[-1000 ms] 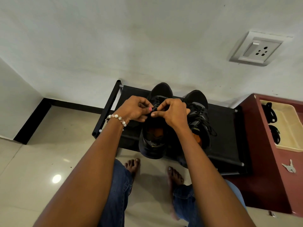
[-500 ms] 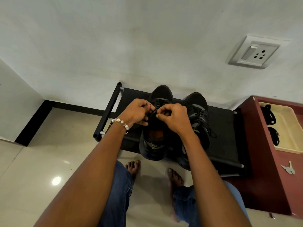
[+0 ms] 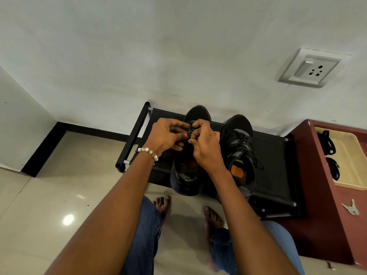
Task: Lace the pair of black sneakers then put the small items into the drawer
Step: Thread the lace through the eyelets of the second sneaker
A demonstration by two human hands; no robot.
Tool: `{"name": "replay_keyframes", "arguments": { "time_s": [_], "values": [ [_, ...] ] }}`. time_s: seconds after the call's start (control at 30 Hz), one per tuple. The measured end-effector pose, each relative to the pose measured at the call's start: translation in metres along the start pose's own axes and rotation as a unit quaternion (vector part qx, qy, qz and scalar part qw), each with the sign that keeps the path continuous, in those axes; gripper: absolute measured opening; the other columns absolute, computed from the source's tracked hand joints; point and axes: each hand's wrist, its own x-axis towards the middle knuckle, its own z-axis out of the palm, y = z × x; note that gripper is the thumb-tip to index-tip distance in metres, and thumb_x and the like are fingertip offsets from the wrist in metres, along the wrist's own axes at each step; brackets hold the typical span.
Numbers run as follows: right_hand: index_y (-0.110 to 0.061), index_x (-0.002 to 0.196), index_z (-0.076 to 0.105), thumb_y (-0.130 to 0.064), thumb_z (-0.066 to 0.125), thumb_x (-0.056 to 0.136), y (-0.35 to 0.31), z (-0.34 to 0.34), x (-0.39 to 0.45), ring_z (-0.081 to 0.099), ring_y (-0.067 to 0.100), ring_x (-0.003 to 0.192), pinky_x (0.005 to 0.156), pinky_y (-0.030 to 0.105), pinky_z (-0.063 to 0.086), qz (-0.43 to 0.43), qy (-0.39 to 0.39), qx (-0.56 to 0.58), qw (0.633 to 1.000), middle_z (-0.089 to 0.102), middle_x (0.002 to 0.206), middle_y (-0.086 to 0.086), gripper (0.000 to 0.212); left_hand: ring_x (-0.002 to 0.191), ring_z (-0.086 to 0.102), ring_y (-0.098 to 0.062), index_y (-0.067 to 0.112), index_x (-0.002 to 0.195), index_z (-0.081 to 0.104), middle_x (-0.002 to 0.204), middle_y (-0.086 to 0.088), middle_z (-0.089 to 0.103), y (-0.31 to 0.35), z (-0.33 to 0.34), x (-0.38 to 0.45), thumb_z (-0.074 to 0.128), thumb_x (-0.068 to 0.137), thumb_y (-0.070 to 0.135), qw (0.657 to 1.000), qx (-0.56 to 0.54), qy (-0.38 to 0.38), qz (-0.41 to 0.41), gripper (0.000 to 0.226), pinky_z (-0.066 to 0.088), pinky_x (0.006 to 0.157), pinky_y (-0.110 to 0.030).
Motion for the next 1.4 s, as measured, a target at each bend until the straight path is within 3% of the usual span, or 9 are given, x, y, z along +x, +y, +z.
{"name": "replay_keyframes", "arguments": {
  "time_s": [0.1,0.2,0.3,0.4,0.47,0.57,0.93,1.17,1.4],
  "values": [
    [-0.027,0.110,0.040,-0.001,0.062,0.082,0.000,0.000,0.001,0.058,0.014,0.078,0.084,0.046,0.046,0.020,0.013,0.050,0.998,0.059,0.077,-0.008,0.044,0.056,0.064,-0.014,0.009,0.108,0.069,0.089,-0.011,0.072,-0.002,0.002,0.002,0.069,0.086,0.006,1.000,-0.004,0.006,0.001,0.022,0.055,0.051,-0.025],
    [-0.037,0.103,0.037,-0.006,0.069,0.078,0.001,0.000,0.002,0.059,0.018,0.084,0.083,0.054,0.048,0.048,0.022,0.055,0.997,0.059,0.079,-0.010,0.050,0.057,0.060,-0.010,0.012,0.107,0.068,0.093,-0.013,0.069,-0.003,0.008,0.005,0.061,0.092,0.007,1.000,0.015,0.000,-0.004,0.016,0.051,0.051,-0.022],
    [-0.026,0.107,0.047,-0.008,0.074,0.077,0.007,-0.001,0.001,0.055,0.016,0.088,0.085,0.048,0.048,0.063,0.017,0.044,0.997,0.058,0.084,-0.007,0.043,0.060,0.053,-0.009,0.015,0.110,0.061,0.090,-0.014,0.063,-0.002,0.016,0.006,0.048,0.098,0.006,0.999,0.027,-0.025,-0.014,0.020,0.045,0.048,-0.018],
    [-0.017,0.111,0.052,-0.007,0.072,0.078,0.010,-0.002,0.000,0.055,0.014,0.091,0.085,0.042,0.048,0.049,0.020,0.027,0.998,0.062,0.086,-0.005,0.039,0.050,0.047,-0.001,0.015,0.116,0.054,0.079,-0.006,0.055,0.000,0.021,0.004,0.041,0.100,0.003,0.999,0.003,-0.029,-0.031,0.024,0.039,0.044,-0.012],
    [-0.017,0.112,0.052,-0.007,0.068,0.079,0.010,0.000,-0.002,0.054,0.017,0.095,0.086,0.045,0.045,0.025,0.025,-0.005,0.999,0.064,0.086,-0.006,0.038,0.050,0.046,-0.002,0.015,0.117,0.055,0.079,-0.004,0.056,0.001,0.021,0.004,0.039,0.101,0.004,0.999,-0.006,-0.029,-0.045,0.025,0.039,0.045,-0.014],
    [-0.017,0.115,0.051,-0.007,0.065,0.079,0.010,0.004,-0.005,0.051,0.017,0.098,0.086,0.038,0.035,0.018,0.037,-0.017,0.999,0.063,0.086,-0.007,0.039,0.062,0.048,-0.008,0.017,0.108,0.064,0.084,-0.003,0.060,0.000,0.015,0.004,0.034,0.102,0.006,0.997,-0.019,-0.025,-0.074,0.032,0.044,0.051,-0.020],
    [-0.022,0.110,0.044,-0.013,0.069,0.078,0.003,0.001,-0.003,0.052,0.004,0.101,0.083,0.030,0.020,0.061,0.067,0.022,0.996,0.065,0.085,-0.015,0.042,0.068,0.062,-0.014,0.000,0.095,0.067,0.083,-0.010,0.062,0.000,0.000,0.001,0.061,0.090,0.000,0.991,-0.075,-0.042,-0.101,0.008,0.057,0.058,-0.022],
    [-0.030,0.106,0.043,-0.010,0.072,0.076,0.005,0.001,0.000,0.054,0.011,0.096,0.087,0.051,0.046,0.068,0.056,0.039,0.995,0.060,0.078,-0.016,0.046,0.065,0.061,-0.012,0.002,0.088,0.067,0.081,-0.008,0.063,0.002,-0.002,0.001,0.065,0.089,0.008,0.980,-0.127,-0.056,-0.145,0.006,0.057,0.057,-0.025],
    [-0.021,0.116,0.050,-0.004,0.073,0.077,0.008,0.003,-0.001,0.052,0.011,0.097,0.089,0.049,0.047,0.062,0.032,0.033,0.997,0.057,0.080,-0.018,0.049,0.074,0.061,-0.014,0.013,0.076,0.063,0.077,-0.003,0.064,0.007,-0.002,0.002,0.067,0.088,0.010,0.965,-0.197,0.004,-0.174,0.013,0.056,0.061,-0.029]
  ]
}}
